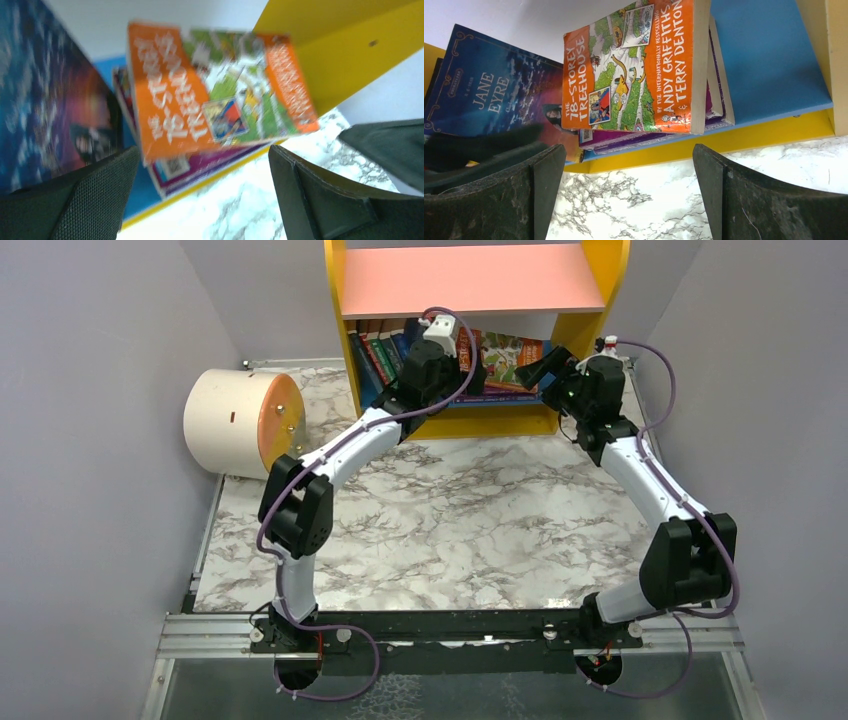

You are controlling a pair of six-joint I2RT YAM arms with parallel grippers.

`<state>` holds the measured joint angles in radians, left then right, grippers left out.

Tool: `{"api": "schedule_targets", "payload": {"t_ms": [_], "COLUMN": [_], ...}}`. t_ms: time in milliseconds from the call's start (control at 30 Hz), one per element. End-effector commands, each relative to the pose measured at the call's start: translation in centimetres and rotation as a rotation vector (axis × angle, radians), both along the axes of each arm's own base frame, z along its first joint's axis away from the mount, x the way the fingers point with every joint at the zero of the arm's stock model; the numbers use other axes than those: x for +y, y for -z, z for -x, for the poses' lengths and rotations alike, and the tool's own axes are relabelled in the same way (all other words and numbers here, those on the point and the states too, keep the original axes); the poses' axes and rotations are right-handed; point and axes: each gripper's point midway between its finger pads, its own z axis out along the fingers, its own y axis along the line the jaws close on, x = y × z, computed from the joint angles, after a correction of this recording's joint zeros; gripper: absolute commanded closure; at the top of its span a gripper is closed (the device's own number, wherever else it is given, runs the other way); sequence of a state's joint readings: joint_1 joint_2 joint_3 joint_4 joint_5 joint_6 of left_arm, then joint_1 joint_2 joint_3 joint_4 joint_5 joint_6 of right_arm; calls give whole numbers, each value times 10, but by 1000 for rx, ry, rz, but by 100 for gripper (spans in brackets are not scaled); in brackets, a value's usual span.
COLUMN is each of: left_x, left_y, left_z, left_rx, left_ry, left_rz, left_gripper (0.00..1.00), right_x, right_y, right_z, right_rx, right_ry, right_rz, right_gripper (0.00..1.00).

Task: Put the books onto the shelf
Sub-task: Adjust the book on the shelf.

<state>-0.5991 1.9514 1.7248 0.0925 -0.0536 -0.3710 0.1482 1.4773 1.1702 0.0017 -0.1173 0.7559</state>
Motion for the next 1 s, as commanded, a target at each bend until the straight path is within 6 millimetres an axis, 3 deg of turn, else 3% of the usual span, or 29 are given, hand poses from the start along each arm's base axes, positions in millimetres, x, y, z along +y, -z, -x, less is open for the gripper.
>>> {"api": "schedule_targets", "payload": {"t_ms": [0,200,533,967], "left_x": [33,28,21,-2], "left_y": [104,111,94,44], "left_z": [4,4,13,43], "left_rx": [233,189,142,75], "left_ry": [-146,-174,-165,-111], "left_rz": [-111,-136,-110,-78], "left_gripper": [1,1,1,1], "right_x": [-3,-6,-8,-8], "right_y": [-22,-18,-16,-20], "right_z": [3,4,7,7], "right_rx": [-87,-105,-116,-124], "right_ry": [-4,-4,-8,-12], "right_rz": [-1,3,7,11], "right_gripper": [4,4,4,4]}}
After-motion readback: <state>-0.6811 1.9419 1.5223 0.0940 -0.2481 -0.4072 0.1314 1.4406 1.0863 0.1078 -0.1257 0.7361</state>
